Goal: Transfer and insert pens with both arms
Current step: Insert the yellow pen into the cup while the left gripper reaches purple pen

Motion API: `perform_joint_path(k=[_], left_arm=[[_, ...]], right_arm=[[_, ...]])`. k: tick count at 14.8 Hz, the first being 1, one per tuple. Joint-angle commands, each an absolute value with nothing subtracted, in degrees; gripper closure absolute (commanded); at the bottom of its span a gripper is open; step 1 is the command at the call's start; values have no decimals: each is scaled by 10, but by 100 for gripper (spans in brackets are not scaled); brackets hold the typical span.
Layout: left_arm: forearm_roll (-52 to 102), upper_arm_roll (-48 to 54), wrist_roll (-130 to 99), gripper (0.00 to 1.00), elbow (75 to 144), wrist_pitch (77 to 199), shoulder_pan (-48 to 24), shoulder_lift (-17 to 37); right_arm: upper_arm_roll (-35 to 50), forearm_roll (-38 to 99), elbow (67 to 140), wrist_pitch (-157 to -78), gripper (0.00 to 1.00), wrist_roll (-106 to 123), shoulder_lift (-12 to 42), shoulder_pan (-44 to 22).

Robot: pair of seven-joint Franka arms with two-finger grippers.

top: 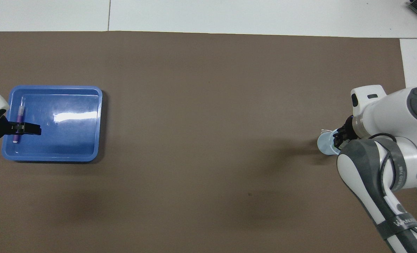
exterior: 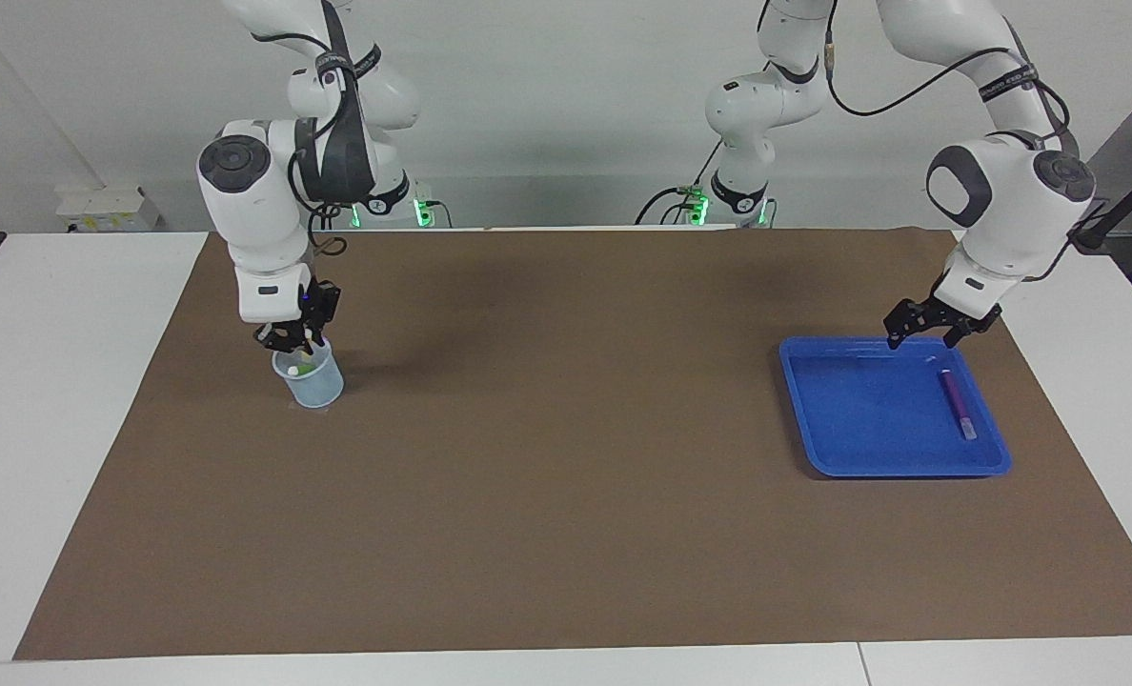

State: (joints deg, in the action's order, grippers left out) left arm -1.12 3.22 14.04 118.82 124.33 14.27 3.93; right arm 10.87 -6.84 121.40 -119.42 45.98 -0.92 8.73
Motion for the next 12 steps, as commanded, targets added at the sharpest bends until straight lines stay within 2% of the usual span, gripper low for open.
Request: perform_joint_path(k=[1,2,5,8,12], left_arm=[[-23,36,145,0,1187,1293,155,77],[-23,36,146,0,1185,1309,162,91],[-23,36,148,0,1173,1345,166,130],[-23,36,148,0,1146,1360,169,167],[-23,36,148,0,1121,1365,170,188]], right_arm=[[117,-71,1240,-1211,20,469,-29,105],[117,-69,1238,-1209,0,468,-29,105],[117,-55,1211,-1178,0,466,-35,104],[117,-41,1144,-1088,0,452,-38,98],[118,-38,1050,-978,0,411,-43,98]])
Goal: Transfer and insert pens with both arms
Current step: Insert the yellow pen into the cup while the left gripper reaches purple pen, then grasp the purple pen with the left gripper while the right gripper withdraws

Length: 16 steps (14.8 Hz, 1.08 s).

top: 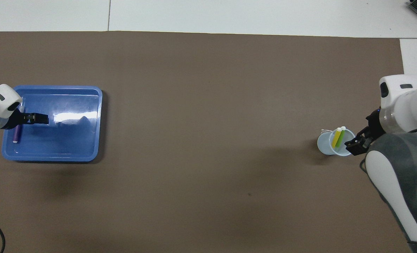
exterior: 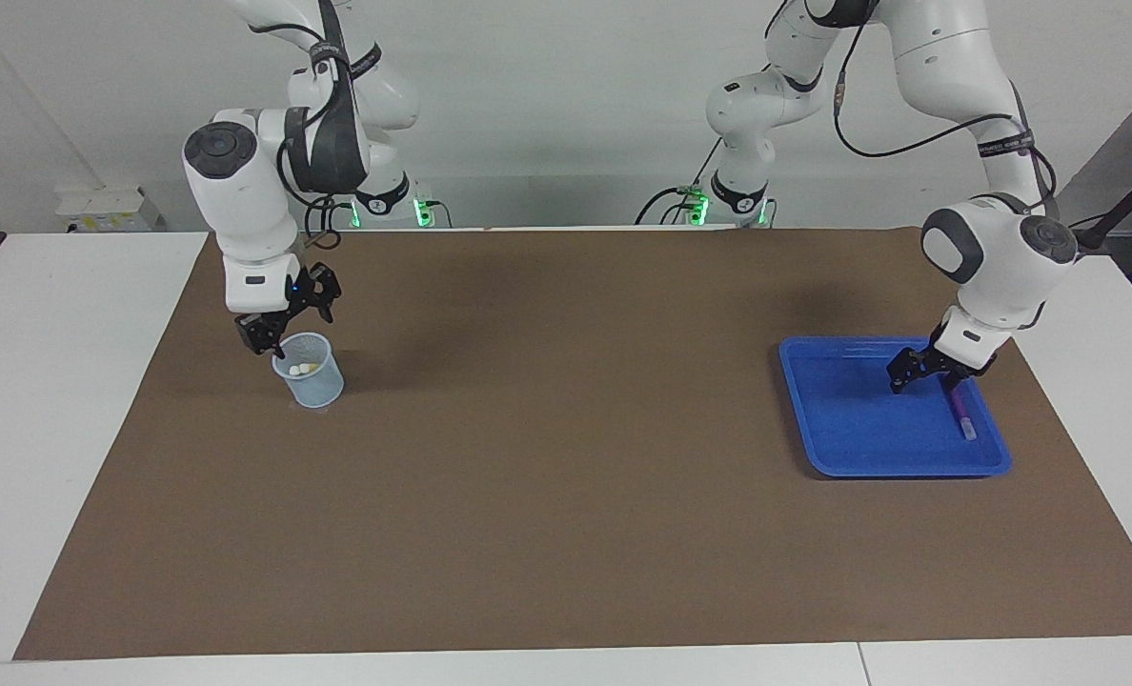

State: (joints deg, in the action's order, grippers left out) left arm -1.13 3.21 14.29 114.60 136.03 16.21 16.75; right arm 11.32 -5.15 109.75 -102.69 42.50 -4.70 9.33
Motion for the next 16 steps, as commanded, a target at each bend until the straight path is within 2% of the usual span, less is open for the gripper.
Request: perform_joint_path(k=[1,4,9,11,13,16], left_arm=[[-23,36,148,0,1114,1364,170,192],[-23,36,149,0,1090,1353,174,206],[-23,37,152,0,1065,1342,181,229],[-23,37,152,0,1046,1316,183,232],[-23,37,152,0,1038,1314,185,237],[-24,37,153,0,1038,1317,193,242]], right_arm=[[118,-26,1028,-954,0,402,-43,98],[119,9,986,-905,0,298,-40,96],[105,9,1022,-932,0,167,-56,55],[71,9,1046,-975,0,145,-58,7],[47,9,1045,-976,0,89,-53,-31],[41,8,1030,-976,0,83,-41,-33]])
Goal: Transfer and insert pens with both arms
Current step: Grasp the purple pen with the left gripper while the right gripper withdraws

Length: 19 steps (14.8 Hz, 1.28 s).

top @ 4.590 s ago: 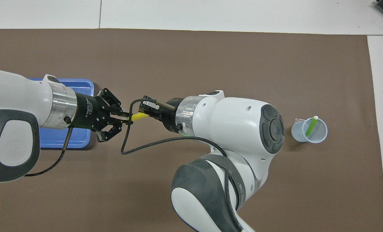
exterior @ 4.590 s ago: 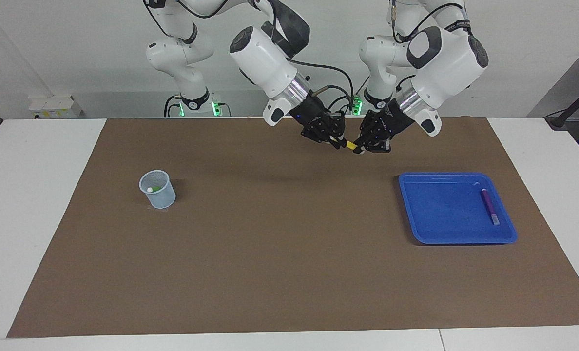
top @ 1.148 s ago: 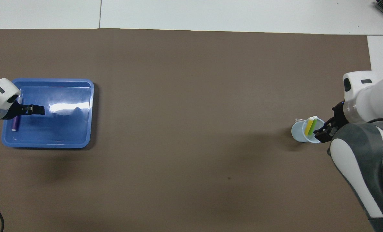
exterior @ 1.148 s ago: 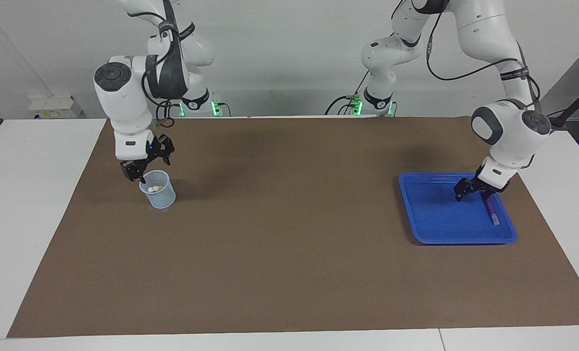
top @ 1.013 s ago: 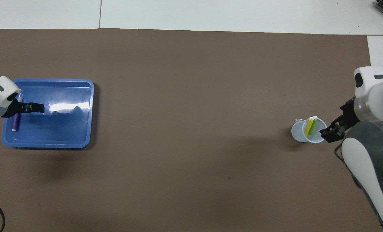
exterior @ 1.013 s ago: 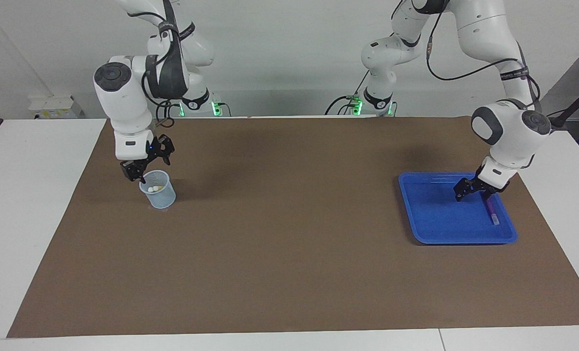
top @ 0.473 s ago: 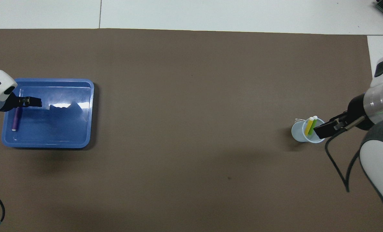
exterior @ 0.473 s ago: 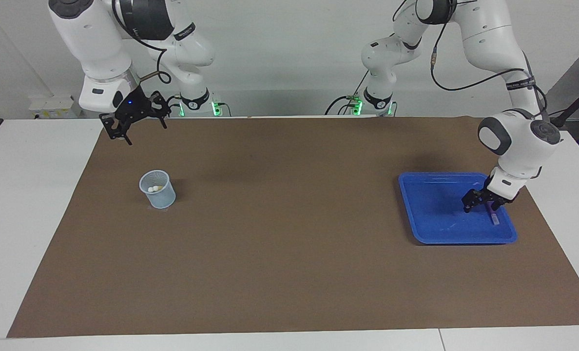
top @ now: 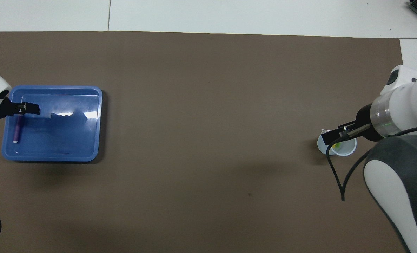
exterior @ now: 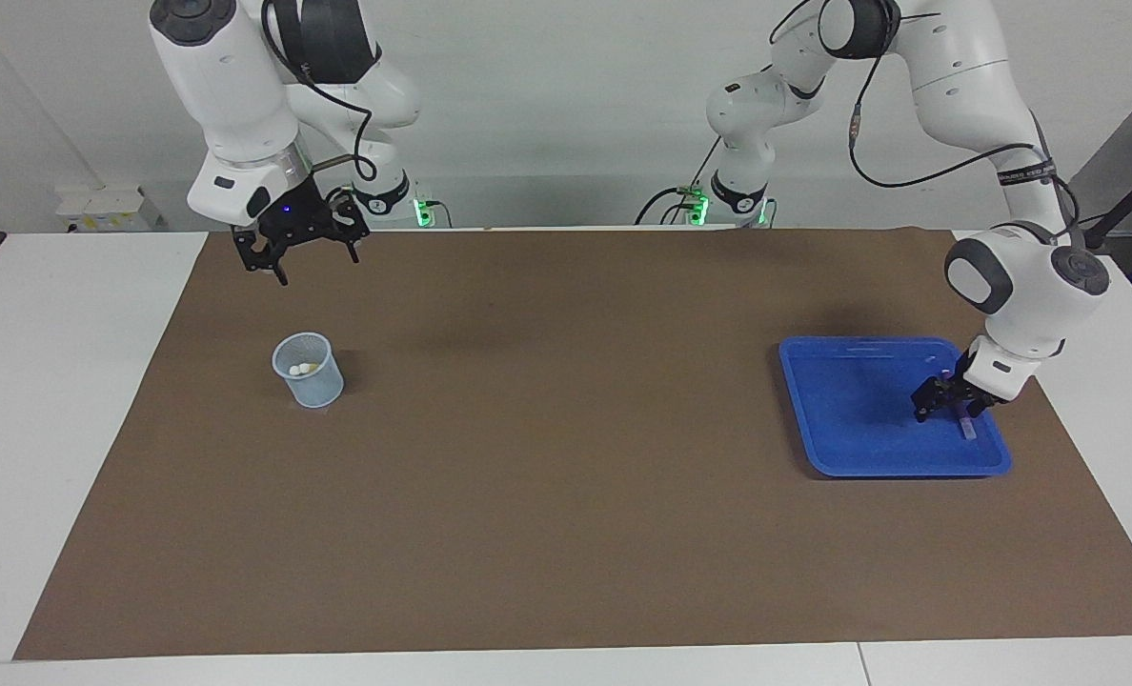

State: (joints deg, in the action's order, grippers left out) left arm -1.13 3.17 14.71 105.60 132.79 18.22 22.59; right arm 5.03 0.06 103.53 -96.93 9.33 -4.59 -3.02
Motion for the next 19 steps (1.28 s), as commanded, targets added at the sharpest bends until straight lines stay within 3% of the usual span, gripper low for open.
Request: perform_joint_path(k=[1,6,19], left_arm=[[-24,37,153,0,1037,1319,196,244],[-20,38,153,0,1044,1338,196,248],[-17,38,151,0,1058,1399,187,279]], right_arm=[[40,8,1017,-973,0,83,-33,-33],[30,11,987,-940,0,75,-4,-29],[45,33,997,-933,0,62,-9,3]])
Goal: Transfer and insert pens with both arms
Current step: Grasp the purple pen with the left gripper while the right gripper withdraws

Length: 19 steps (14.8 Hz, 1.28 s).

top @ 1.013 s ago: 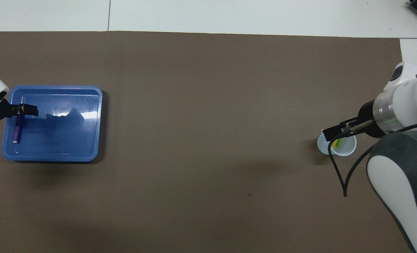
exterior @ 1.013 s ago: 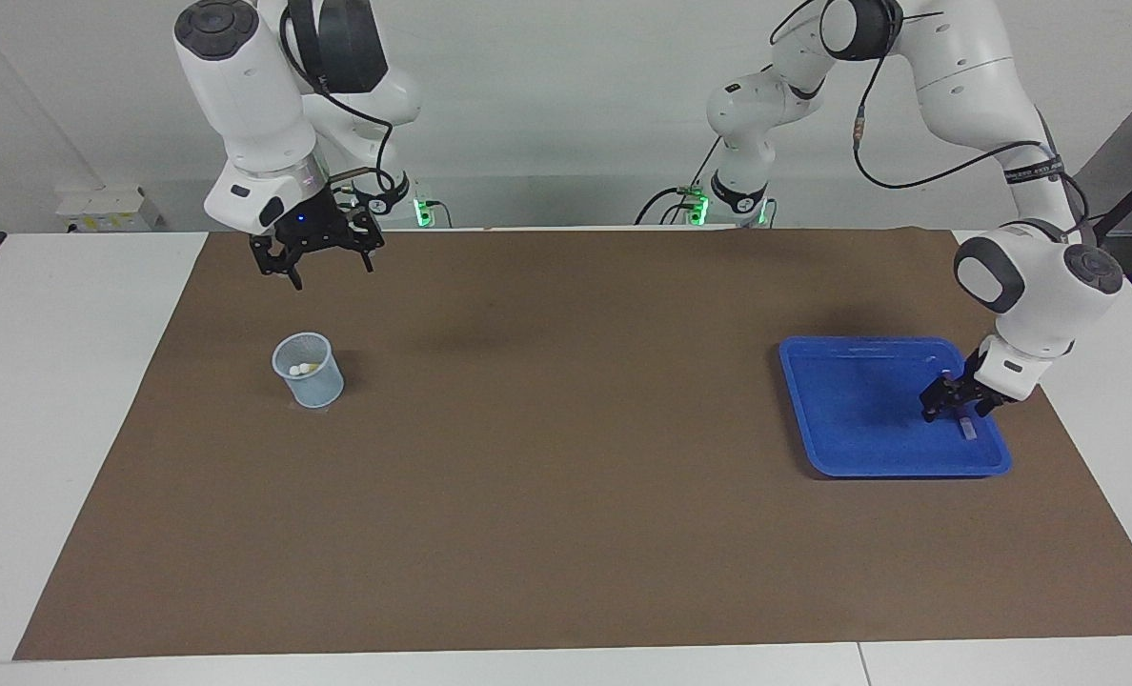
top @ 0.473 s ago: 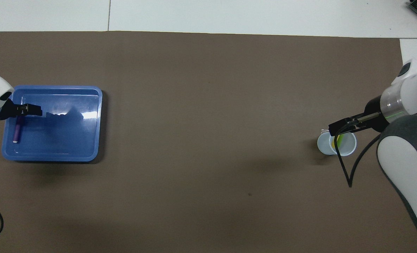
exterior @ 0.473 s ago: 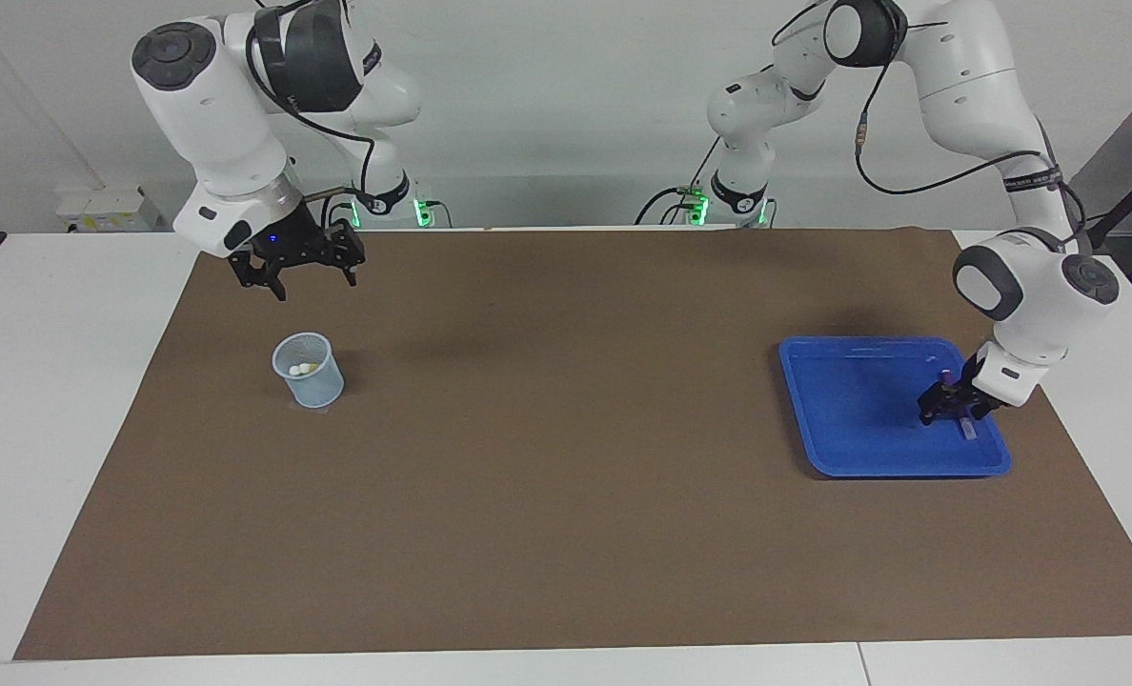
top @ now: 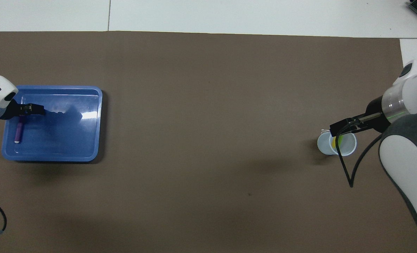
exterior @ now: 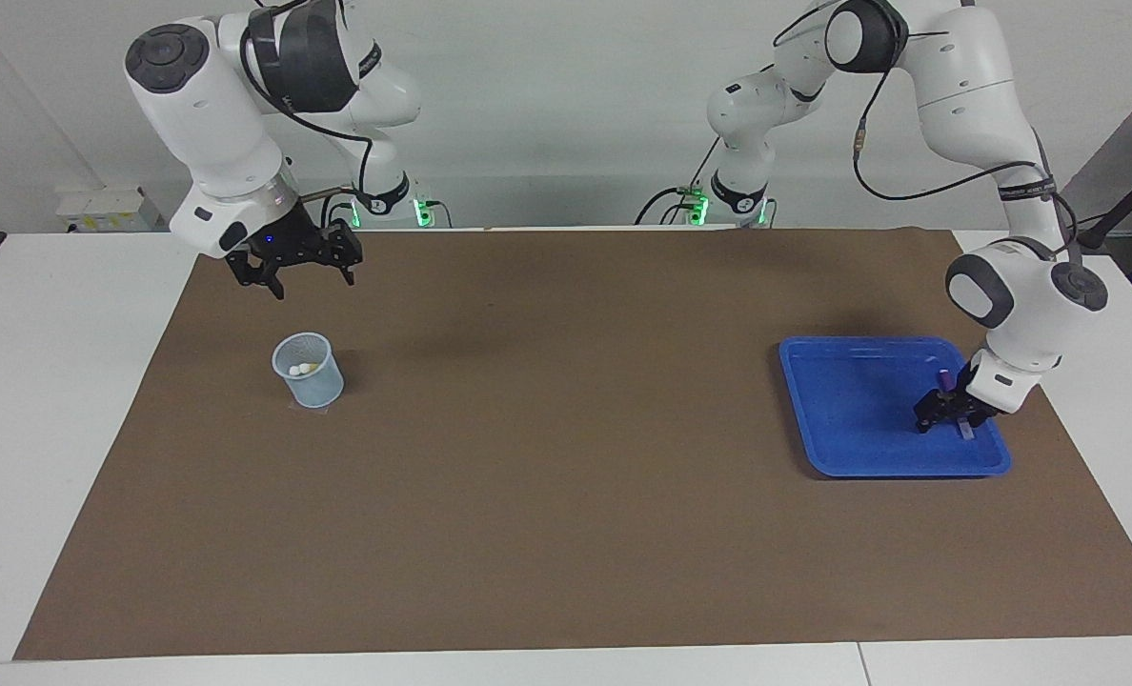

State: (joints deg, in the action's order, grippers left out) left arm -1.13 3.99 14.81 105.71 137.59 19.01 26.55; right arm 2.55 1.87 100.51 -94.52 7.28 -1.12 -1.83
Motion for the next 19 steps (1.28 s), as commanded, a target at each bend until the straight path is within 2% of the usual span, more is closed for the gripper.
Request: perform_joint_path(k=[1,5,6,10,14,15,18,19], left_arm=[[-17,38,152,0,1058,1398,187,279],[-18,37,153,5,1054,1388,187,279],[-23,37,155,8,1052,1382,190,279],[-23,36,193,34,1051,1378,197,278],[-24,35,217,39,1049,1376,197,278],[-24,35,230,43,1049,1375,198,278],[-24,34,249,70,1048,1376,199,278],[-24,34,253,82,1048,1376,200,278]], right_arm=[[45,33,997,-933,0,62,-9,4],[45,33,995,-933,0,62,-9,4],[45,33,994,-933,0,61,-8,3],[34,33,984,-933,0,46,-4,3],[17,27,966,-926,0,40,-6,-2],[17,27,955,-918,0,40,-4,-2],[17,25,942,-917,0,40,-3,-3],[17,25,942,-916,0,40,-3,-3]])
